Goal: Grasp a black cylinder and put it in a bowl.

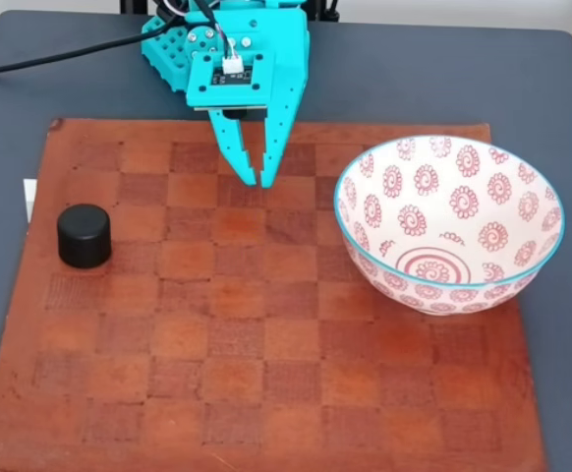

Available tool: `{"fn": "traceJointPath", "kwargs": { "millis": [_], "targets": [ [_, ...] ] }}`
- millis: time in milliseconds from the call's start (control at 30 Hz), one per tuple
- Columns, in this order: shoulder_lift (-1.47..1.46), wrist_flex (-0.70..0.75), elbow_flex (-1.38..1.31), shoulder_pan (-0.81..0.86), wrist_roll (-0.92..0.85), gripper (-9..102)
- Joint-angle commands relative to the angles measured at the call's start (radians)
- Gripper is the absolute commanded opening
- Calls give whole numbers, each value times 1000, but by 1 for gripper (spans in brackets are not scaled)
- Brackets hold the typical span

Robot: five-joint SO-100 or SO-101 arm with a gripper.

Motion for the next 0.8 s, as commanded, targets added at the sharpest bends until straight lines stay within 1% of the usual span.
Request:
{"fn": "traceJointPath", "kwargs": {
  "millis": [0,767],
  "targets": [
    [17,-12,-5,8,-6,0],
    [17,-9,-20,8,-6,0]
  ]
}}
